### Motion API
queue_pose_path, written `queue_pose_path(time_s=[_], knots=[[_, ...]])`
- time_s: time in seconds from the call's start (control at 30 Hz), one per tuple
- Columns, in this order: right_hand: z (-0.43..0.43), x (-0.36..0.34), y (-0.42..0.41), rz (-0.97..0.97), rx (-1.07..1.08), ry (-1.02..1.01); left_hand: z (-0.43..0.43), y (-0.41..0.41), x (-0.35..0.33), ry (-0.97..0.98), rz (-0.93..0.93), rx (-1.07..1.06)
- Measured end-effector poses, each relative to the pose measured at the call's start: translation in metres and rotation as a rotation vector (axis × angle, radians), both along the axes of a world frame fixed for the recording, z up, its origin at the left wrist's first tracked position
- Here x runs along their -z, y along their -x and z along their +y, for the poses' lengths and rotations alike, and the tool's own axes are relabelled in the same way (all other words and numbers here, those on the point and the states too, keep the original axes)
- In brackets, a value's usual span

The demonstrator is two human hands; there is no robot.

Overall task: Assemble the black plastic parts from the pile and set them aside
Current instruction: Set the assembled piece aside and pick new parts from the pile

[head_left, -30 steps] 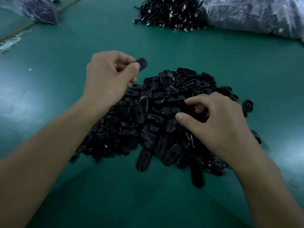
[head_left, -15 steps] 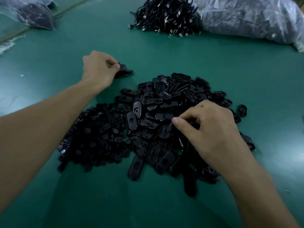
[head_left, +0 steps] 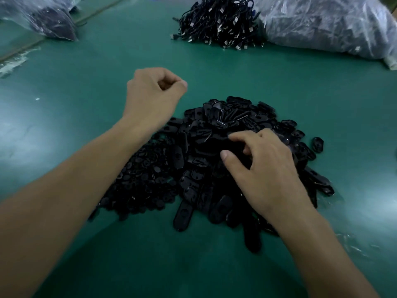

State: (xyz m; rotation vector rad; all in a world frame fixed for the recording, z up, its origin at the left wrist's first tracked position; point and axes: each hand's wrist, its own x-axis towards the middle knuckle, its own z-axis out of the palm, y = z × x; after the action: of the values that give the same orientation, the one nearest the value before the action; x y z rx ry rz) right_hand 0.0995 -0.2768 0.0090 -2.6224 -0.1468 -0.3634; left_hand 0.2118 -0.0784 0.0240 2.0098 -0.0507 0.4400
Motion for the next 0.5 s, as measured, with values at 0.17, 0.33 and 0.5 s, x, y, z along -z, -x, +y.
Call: queue_pose_path(time_s=[0.17, 0.33, 0.5], knots=[[0.003, 0.004, -0.001, -0.001, 0.032, 0.075, -0.008, 0.032, 0.002, 0.055, -0.011, 0.086], [0.008, 0.006, -0.003, -0.028, 0.08, 0.063, -0.004, 0.055, 0.007, -0.04, -0.03, 0.179], [0.009, 0.007, -0.004, -0.06, 0.089, 0.055, -0.007, 0.065, 0.013, -0.166, -0.024, 0.209]])
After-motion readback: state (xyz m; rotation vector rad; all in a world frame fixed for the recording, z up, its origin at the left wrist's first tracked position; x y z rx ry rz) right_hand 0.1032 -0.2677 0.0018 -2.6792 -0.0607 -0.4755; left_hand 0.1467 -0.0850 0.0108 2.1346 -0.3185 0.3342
